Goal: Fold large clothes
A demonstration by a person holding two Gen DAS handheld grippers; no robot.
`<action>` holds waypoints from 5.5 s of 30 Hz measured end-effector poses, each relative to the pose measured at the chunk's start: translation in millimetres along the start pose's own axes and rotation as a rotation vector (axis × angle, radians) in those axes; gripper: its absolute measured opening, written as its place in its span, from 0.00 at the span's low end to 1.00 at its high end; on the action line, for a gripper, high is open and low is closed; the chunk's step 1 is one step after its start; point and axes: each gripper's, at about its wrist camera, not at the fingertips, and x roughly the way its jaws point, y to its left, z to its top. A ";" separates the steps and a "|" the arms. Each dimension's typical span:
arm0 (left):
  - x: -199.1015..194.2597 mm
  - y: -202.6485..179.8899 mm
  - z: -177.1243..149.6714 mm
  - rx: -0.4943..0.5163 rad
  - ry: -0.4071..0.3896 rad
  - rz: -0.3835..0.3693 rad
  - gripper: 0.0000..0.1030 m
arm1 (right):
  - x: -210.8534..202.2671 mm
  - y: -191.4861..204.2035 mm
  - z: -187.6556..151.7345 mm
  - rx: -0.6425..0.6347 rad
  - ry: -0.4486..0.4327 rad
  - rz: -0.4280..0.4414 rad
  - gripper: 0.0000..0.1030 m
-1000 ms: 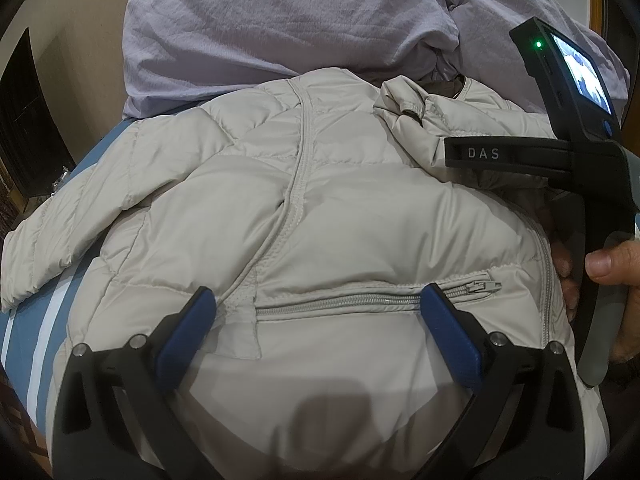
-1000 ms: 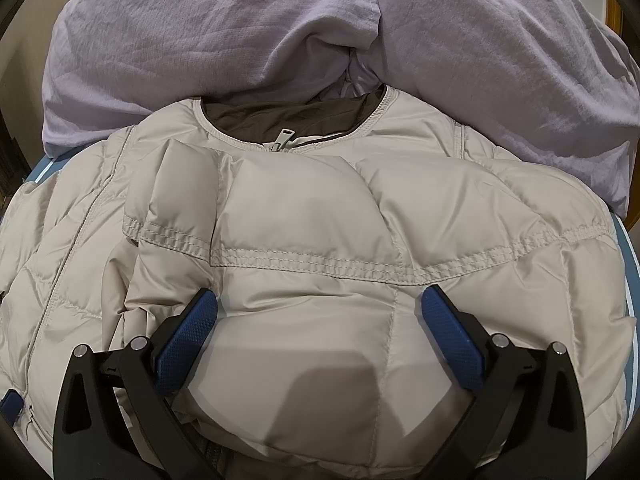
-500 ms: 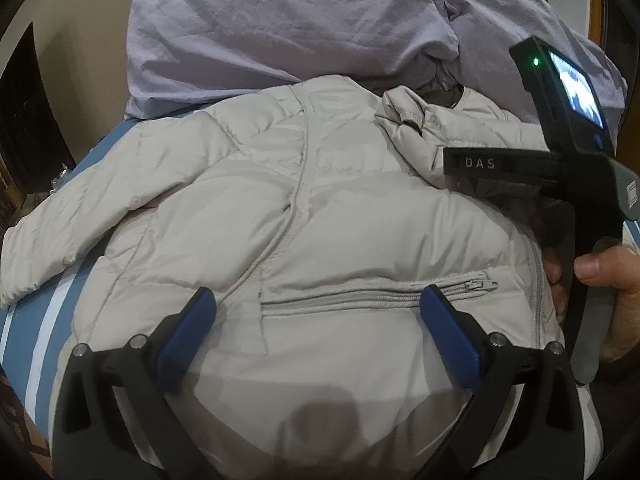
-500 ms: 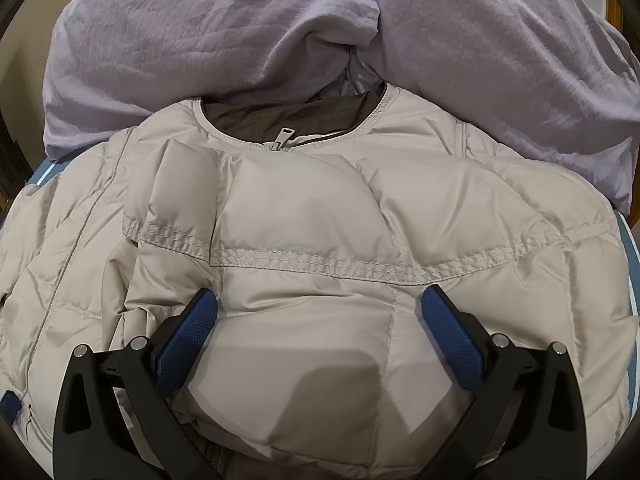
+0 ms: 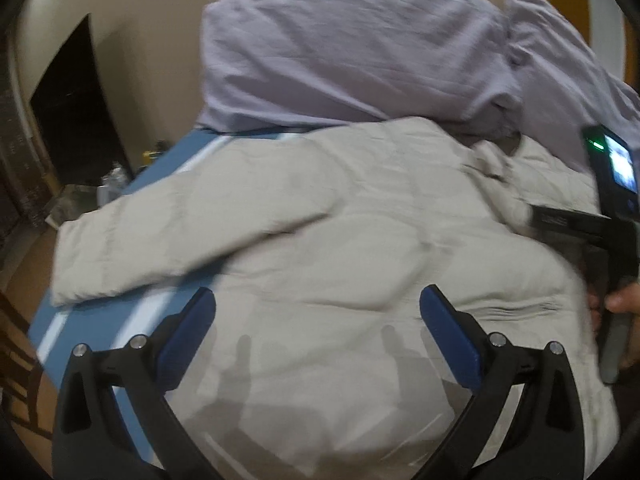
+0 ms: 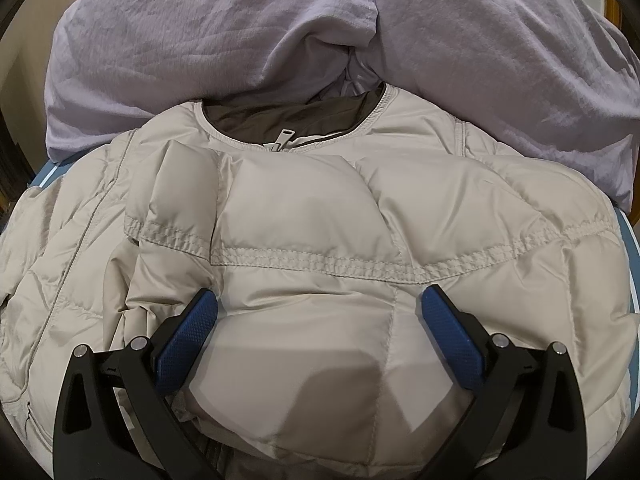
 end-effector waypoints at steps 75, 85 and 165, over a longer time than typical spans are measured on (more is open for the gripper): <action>-26.5 134.2 111.1 -0.257 -0.112 -0.149 0.17 | -79.3 -49.3 -18.5 0.123 -0.023 0.104 0.99; -42.1 -24.6 128.2 -0.027 -0.129 -0.401 0.17 | -102.7 -87.7 -48.0 0.088 -0.106 -0.022 0.99; -22.7 -63.8 25.3 0.139 -0.075 -0.245 0.98 | -135.5 -120.5 -95.5 0.127 -0.129 -0.005 0.99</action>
